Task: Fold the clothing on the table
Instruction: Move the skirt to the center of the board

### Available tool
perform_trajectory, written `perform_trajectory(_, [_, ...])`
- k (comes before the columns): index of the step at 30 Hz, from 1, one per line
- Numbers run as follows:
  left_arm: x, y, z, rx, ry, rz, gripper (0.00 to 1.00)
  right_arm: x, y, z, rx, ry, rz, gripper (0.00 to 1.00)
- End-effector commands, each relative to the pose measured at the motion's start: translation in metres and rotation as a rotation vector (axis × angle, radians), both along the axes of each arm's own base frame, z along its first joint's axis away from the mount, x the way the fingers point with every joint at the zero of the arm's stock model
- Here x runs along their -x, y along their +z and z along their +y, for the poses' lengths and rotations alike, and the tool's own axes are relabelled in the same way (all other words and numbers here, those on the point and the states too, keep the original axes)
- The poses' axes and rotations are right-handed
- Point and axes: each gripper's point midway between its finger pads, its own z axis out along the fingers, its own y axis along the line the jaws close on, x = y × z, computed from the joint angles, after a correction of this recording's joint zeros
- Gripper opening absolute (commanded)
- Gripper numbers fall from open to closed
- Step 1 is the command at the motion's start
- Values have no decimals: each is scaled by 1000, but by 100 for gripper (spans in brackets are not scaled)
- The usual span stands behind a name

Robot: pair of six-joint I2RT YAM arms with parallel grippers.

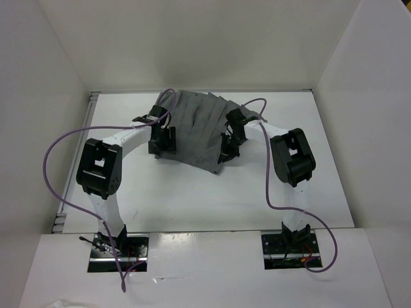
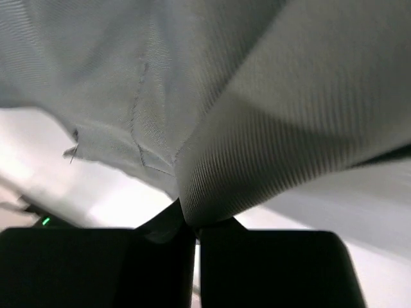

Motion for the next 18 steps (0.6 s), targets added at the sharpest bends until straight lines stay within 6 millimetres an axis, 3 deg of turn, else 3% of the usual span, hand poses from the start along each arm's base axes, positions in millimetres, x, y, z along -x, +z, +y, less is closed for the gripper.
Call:
perform_trajectory(1, [0, 22, -14, 85, -11, -57, 75, -24, 12, -32, 166, -72, -102, 0])
perform_trajectory(3, [1, 31, -16, 105, -8, -79, 75, -30, 18, -70, 318, -157, -142, 0])
perform_trajectory(4, [5, 27, -15, 101, -8, -67, 75, -26, 22, -89, 375, -191, -116, 17])
perform_trajectory(5, [4, 31, -15, 104, -8, -77, 75, -25, 29, -93, 396, -198, -123, 40])
perform_trajectory(6, [5, 31, -16, 112, -13, -75, 75, -26, 39, -96, 404, -204, -137, 52])
perform_trajectory(7, [7, 28, -15, 109, -12, -66, 76, -31, 62, -94, 380, -216, -187, 55])
perform_trajectory(9, [7, 28, -15, 109, -12, -66, 76, -31, 87, -74, 345, -185, -255, 62])
perform_trajectory(11, [6, 29, -18, 120, -17, -73, 76, -34, 109, -52, 300, -163, -305, 62])
perform_trajectory(18, [0, 35, -17, 116, -13, -93, 77, -48, 73, 2, 234, -75, -239, 62])
